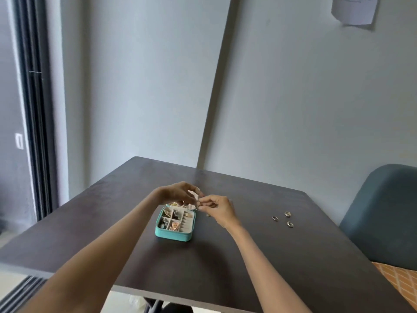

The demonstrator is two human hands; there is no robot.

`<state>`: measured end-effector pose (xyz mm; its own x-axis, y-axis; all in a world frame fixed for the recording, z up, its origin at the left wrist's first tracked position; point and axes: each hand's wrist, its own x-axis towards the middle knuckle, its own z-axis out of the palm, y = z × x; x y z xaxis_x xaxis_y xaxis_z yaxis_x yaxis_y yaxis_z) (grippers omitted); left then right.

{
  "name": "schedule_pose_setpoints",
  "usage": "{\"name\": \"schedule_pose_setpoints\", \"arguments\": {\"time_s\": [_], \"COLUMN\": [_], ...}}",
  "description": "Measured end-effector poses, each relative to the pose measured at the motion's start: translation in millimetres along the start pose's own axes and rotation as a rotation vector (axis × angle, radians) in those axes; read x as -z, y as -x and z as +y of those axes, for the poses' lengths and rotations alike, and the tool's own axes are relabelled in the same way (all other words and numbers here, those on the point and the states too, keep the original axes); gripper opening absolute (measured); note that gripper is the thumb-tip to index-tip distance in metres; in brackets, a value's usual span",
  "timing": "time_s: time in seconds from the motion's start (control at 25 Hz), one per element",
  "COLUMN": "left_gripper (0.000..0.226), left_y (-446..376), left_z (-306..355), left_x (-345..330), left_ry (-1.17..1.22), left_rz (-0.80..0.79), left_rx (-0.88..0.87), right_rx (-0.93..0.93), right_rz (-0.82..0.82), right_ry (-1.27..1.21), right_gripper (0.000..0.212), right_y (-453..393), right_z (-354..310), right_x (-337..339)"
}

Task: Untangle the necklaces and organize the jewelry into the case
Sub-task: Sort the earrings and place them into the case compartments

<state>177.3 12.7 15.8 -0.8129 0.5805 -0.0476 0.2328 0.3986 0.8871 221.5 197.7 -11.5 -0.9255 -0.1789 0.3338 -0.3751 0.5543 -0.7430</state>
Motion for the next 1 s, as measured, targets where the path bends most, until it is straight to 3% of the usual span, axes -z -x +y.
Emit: {"name": "schedule_pose_setpoints", "arguments": {"time_s": [0.2,0.36,0.68,0.84,1.0], "left_gripper": [0.020,0.017,0.012,0.019,0.020], "left_y": [19.1,15.0,9.6,10.9,10.9], "left_z": [-14.8,-24.6,-35.7,-36.2,-35.3], "left_x": [9.5,0.9,-3.2,-12.3,-12.9], "left_ry": [-0.080,-0.222,-0.250,-0.324,-0.404], "left_rz": [0.046,0.070,0.102,0.160,0.163], "left_rx": [0.082,0.060,0.009,-0.030,-0.026], "right_rx": [-0.007,-0.044,-0.058,-0.057,-0.042], "right_rz": [0.011,-0.038,0.030,0.059,-0.008], "right_ry": [0.057,0.074,0.106,0.106,0.101], "right_gripper": [0.024,0.022,0.013,0.011,0.014], "right_y": [-3.4,3.6,5.5,9.4,10.9], "right_z": [-3.0,7.0,11.2,13.9,12.8], "right_x": [-27.1,-35.9,-35.4,-37.7,-37.4]}}
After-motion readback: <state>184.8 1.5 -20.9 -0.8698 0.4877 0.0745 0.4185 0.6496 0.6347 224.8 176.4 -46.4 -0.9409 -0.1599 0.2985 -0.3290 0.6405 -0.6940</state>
